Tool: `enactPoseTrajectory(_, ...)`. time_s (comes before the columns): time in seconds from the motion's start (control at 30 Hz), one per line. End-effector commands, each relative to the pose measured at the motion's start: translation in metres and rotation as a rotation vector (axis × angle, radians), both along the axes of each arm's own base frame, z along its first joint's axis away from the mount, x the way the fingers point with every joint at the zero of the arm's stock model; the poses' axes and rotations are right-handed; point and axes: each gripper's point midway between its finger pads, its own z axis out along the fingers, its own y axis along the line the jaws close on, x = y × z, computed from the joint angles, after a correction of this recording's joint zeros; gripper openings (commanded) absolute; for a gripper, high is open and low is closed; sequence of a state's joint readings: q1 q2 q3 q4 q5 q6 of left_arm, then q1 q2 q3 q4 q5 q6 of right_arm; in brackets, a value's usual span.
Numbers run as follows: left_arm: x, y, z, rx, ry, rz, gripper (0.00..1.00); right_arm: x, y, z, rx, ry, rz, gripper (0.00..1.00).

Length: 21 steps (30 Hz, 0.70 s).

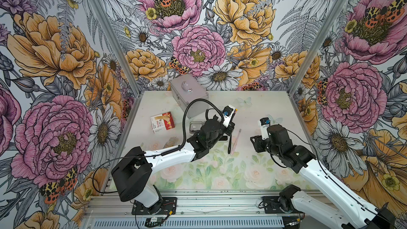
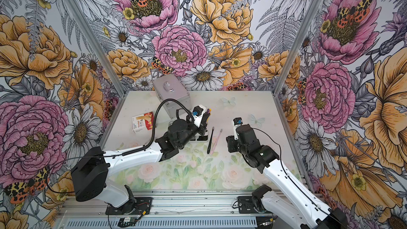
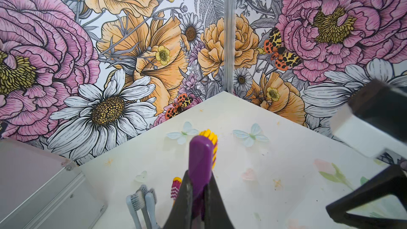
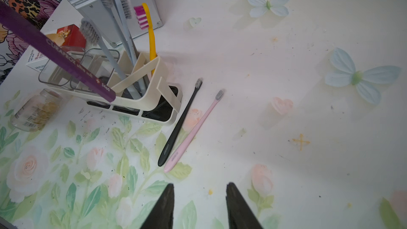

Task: Place the toothbrush into the toothbrush holder
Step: Place the toothbrush in the toothbrush holder.

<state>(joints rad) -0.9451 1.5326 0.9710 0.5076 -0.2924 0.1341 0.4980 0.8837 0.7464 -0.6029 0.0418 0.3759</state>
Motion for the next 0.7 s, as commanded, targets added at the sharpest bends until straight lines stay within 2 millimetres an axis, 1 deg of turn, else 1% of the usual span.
enactPoseTrajectory(0.0, 0.006, 0.007, 0.009, -0.025, -0.048, 0.050, 0.00, -0.001, -0.004, -0.006, -0.016, 0.009, -0.012, 0.41)
enactPoseTrajectory(0.13, 0.010, 0.006, 0.006, -0.025, -0.056, 0.062, 0.00, -0.001, -0.003, -0.008, -0.019, 0.016, -0.012, 0.41)
enactPoseTrajectory(0.37, 0.018, 0.000, -0.009, -0.016, -0.057, 0.070, 0.00, -0.001, -0.004, -0.012, -0.024, 0.028, -0.014, 0.41)
enactPoseTrajectory(0.67, 0.032, 0.000, -0.023, -0.007, -0.032, 0.094, 0.00, 0.000, -0.005, -0.017, -0.039, 0.040, -0.015, 0.41)
